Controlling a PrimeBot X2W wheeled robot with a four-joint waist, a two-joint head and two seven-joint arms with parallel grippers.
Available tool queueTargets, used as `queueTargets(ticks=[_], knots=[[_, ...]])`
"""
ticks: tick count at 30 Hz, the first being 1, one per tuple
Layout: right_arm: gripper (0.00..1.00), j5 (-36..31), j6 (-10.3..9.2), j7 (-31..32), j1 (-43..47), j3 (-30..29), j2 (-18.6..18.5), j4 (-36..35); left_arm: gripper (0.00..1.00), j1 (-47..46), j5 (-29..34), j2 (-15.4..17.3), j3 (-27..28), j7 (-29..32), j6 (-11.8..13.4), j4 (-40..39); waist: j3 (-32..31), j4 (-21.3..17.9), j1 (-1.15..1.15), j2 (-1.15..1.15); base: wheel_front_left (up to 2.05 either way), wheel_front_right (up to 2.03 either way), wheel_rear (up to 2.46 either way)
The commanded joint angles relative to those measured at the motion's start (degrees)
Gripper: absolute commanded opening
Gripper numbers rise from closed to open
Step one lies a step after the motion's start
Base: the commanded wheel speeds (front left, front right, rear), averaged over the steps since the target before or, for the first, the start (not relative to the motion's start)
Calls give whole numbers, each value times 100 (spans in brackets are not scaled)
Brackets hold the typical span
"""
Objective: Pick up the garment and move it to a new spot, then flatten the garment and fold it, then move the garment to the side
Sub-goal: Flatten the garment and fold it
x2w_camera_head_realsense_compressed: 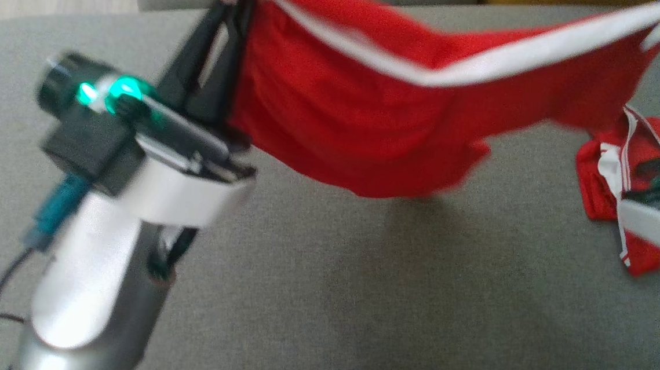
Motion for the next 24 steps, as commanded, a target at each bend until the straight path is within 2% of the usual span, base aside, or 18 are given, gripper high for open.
queueTargets(ticks=[1, 7, 14, 19, 24], knots=[[0, -41, 37, 91, -237, 25, -150, -331, 0, -358, 13, 170, 279, 57, -10, -286, -160, 43, 0, 0, 0, 0, 0], [0, -25, 37, 485, -657, -59, -383, -838, 0, -845, -144, 297, 524, 492, -20, -667, -436, 81, 0, 0, 0, 0, 0], [0, 193, 37, 714, -743, -23, -413, -749, 0, -950, -336, 345, 583, 785, -43, -649, -407, 104, 0, 0, 0, 0, 0], [0, 411, 37, 716, -1072, 153, -450, -221, 0, -1264, -518, 239, 561, 757, -115, -93, -40, 93, 0, 0, 0, 0, 0], [0, 682, 37, 505, -2297, 649, -472, 942, 0, -2339, -649, 53, 528, 529, -262, 1177, 470, 28, 0, 0, 0, 0, 0]])
